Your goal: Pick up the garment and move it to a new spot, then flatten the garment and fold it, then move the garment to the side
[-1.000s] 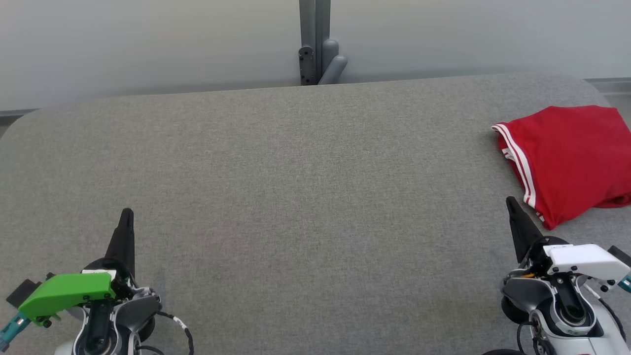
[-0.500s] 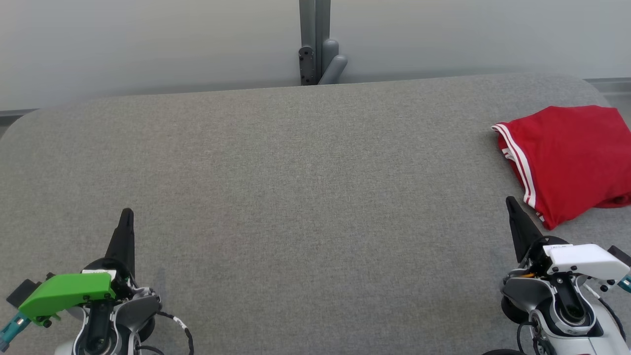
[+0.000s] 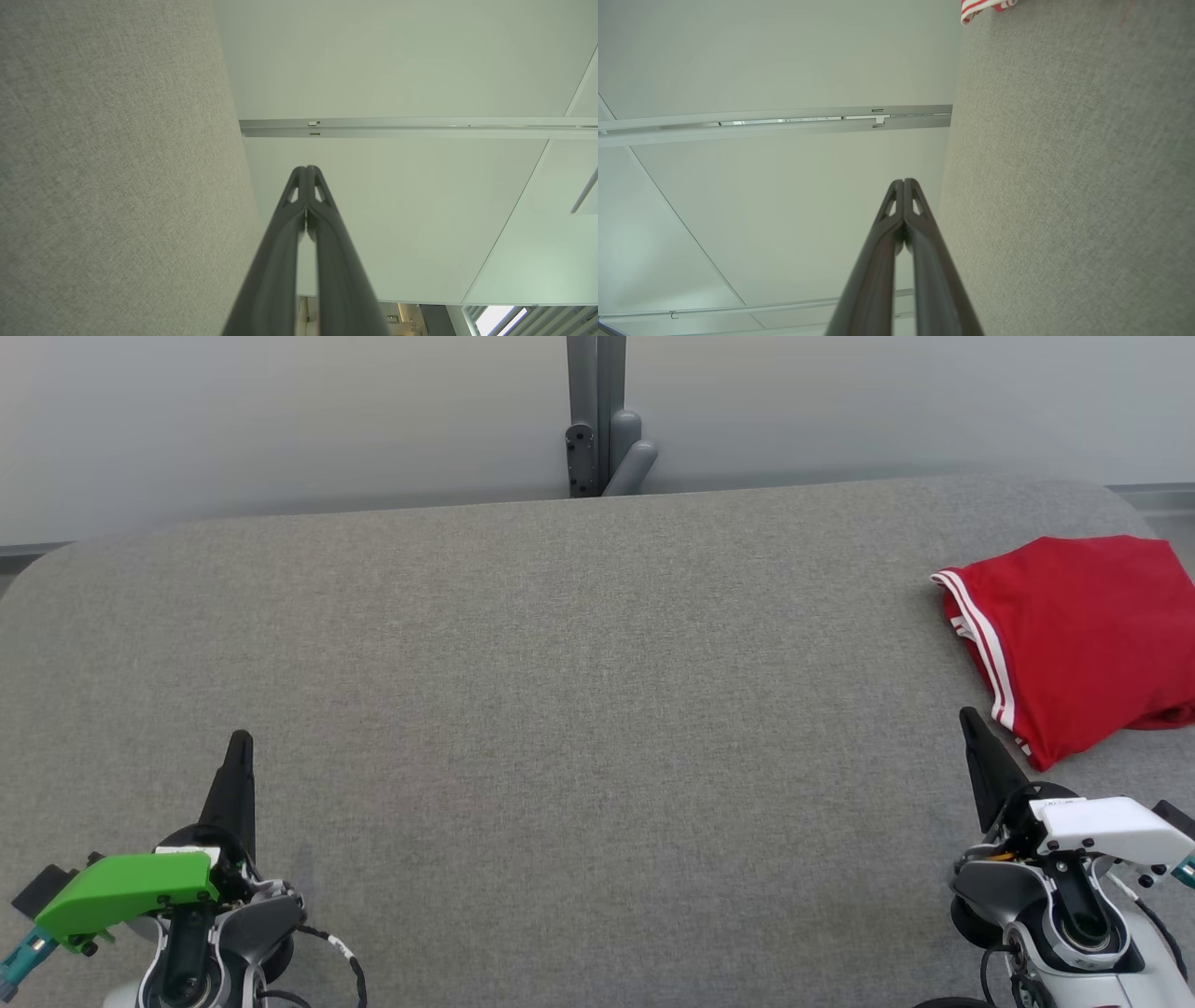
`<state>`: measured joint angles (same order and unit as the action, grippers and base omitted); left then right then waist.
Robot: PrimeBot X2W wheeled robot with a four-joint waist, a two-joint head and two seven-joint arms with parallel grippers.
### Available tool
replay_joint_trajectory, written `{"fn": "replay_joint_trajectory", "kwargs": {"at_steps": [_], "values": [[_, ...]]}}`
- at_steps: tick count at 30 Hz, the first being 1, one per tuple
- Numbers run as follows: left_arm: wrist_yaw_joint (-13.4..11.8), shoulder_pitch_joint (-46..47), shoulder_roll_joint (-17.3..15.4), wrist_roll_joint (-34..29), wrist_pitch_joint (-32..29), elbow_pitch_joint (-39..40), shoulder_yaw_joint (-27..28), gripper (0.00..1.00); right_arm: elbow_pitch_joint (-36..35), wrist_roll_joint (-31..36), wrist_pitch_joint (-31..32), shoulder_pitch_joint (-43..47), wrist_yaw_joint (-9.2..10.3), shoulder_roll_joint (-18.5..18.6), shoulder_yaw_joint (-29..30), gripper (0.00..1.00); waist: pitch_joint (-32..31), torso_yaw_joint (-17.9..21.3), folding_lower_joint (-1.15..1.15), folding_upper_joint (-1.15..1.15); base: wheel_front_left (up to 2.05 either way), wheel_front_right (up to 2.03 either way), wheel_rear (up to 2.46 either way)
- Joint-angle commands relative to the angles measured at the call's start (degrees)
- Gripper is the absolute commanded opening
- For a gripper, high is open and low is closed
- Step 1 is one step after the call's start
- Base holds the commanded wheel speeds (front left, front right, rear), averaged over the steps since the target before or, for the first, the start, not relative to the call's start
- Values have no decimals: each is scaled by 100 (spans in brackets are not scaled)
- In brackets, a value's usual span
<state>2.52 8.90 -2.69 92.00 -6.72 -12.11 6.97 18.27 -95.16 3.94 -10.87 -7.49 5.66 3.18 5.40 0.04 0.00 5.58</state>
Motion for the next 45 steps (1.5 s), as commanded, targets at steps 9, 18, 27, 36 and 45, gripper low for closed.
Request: {"fn": "replay_joint_trajectory", "kwargs": {"at_steps": [9, 18, 27, 36, 45], "values": [[-10, 76, -36, -4, -9, 9, 2, 0, -19, -79, -48, 26, 0, 48, -50, 0, 0, 0, 0, 0, 0, 0, 0], [-10, 76, -36, -4, -9, 9, 2, 0, -24, -127, -87, 31, 0, 83, -93, 0, 0, 0, 0, 0, 0, 0, 0], [-10, 76, -36, -4, -9, 9, 1, 0, -32, -168, -116, 37, 0, 120, -138, 0, 0, 0, 0, 0, 0, 0, 0], [-10, 76, -36, -4, -9, 9, 1, 0, -40, -207, -159, 42, 0, 157, -193, 0, 1, 0, 0, 0, 0, 0, 0], [-10, 76, -36, -3, -8, 10, 1, 0, -48, -259, -202, 47, 0, 193, -253, 0, 1, -1, 0, 0, 0, 0, 0]]}}
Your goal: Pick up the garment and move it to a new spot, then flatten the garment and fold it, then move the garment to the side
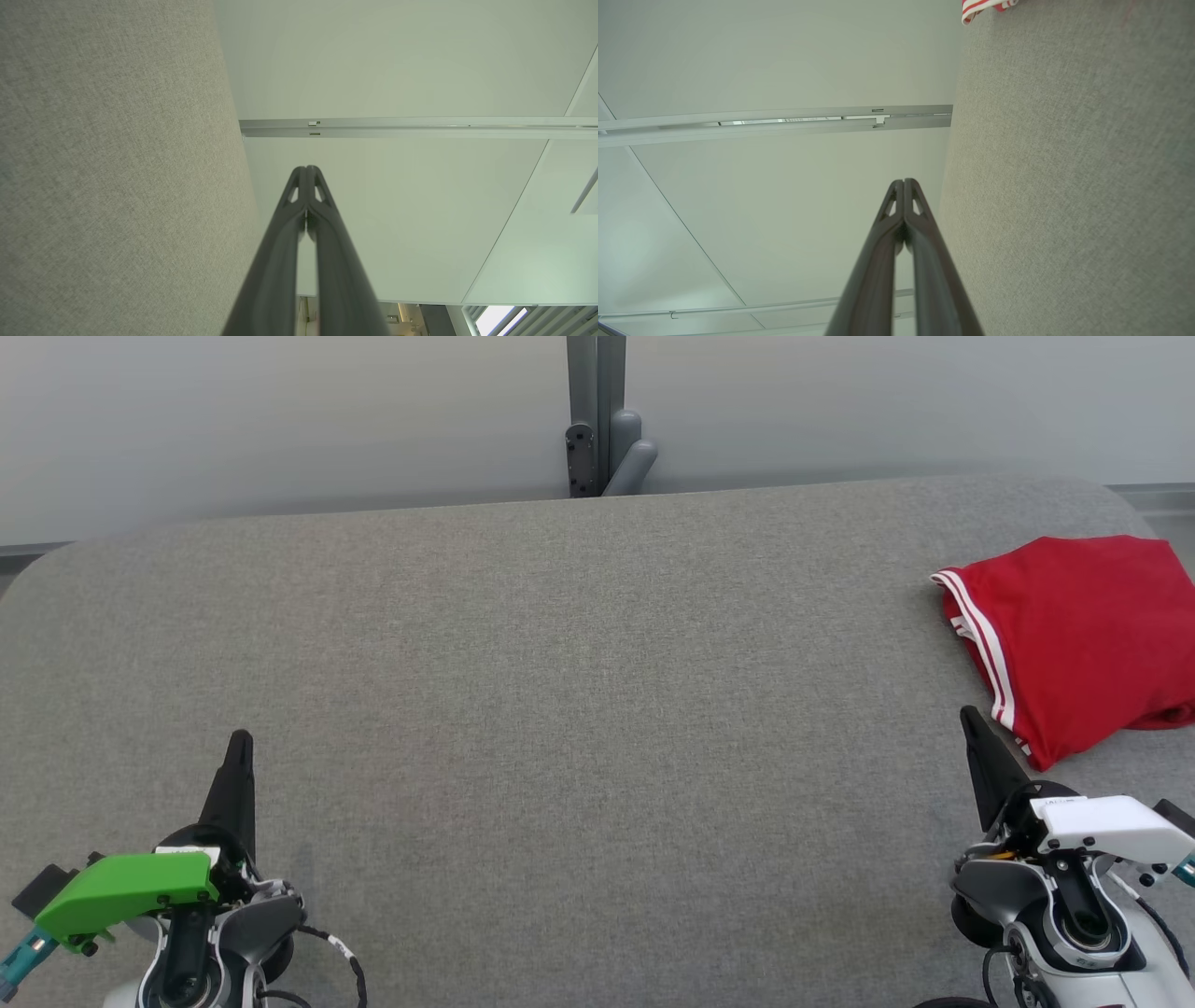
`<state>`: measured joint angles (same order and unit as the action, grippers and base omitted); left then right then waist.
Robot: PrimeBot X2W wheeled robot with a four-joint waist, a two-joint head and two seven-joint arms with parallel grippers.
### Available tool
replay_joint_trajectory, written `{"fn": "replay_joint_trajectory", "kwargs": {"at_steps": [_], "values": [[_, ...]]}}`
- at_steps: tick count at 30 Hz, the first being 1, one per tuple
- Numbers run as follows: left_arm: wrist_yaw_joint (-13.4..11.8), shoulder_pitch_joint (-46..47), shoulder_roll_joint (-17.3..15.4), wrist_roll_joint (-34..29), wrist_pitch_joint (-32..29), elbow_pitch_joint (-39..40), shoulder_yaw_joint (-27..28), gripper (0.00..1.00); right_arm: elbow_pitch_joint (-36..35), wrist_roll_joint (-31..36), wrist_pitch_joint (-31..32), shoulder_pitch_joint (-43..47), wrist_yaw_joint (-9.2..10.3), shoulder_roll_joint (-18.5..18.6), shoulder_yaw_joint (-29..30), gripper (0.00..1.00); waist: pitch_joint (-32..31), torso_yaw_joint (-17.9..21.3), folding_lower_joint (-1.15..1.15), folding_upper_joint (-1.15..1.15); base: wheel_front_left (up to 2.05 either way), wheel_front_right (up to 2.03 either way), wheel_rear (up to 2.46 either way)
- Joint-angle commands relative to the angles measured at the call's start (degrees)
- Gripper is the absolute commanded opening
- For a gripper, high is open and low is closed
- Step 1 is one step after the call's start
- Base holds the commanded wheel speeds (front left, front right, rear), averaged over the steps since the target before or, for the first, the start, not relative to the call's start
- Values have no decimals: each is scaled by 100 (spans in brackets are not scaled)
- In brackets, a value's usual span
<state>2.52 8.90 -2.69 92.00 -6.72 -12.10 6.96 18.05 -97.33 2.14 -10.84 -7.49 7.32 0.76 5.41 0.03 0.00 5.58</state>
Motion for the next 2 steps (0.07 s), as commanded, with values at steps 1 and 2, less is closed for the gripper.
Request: {"fn": "replay_joint_trajectory", "kwargs": {"at_steps": [1, 2], "values": [[-10, 76, -36, -3, -8, 9, 2, 0, -26, -45, -24, 45, 0, 30, -18, 0, 0, 0, 0, 0, 0, 0, 0], [-10, 76, -36, -3, -8, 9, 2, 0, -26, -46, -25, 46, 0, 33, -25, 0, 0, 0, 0, 0, 0, 0, 0]]}}
